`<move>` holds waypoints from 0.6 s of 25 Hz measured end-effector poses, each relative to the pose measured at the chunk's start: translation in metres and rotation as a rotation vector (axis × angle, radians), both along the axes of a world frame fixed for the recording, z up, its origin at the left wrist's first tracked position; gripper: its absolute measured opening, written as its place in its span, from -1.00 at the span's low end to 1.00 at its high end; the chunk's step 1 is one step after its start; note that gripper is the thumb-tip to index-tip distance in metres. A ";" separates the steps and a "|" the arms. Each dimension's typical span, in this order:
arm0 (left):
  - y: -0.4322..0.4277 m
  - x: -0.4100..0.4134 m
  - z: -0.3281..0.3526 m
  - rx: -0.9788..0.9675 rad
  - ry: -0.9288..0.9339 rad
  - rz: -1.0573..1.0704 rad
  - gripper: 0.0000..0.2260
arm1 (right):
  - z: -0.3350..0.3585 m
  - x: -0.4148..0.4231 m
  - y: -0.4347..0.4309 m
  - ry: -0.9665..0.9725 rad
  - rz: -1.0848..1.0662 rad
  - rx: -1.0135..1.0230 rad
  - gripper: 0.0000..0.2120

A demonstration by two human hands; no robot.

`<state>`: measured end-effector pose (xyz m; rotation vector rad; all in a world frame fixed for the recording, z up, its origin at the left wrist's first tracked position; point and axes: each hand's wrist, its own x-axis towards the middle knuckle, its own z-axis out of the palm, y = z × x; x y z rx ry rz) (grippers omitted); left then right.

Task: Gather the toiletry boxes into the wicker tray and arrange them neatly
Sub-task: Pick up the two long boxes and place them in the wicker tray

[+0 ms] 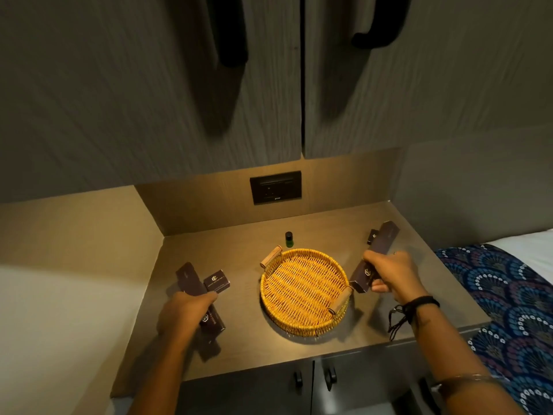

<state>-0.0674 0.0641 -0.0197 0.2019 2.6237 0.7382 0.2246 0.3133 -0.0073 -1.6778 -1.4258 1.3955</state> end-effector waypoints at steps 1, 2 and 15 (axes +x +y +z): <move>0.002 0.003 0.011 -0.022 0.034 -0.051 -0.63 | 0.006 -0.005 -0.002 0.013 0.013 0.015 -0.81; 0.010 0.008 0.023 -0.048 0.079 -0.129 -0.62 | 0.011 -0.011 -0.005 0.017 0.029 0.031 -0.81; 0.176 0.075 0.008 -0.341 0.324 -0.925 -0.54 | 0.011 -0.070 -0.052 -0.198 0.159 0.070 -0.69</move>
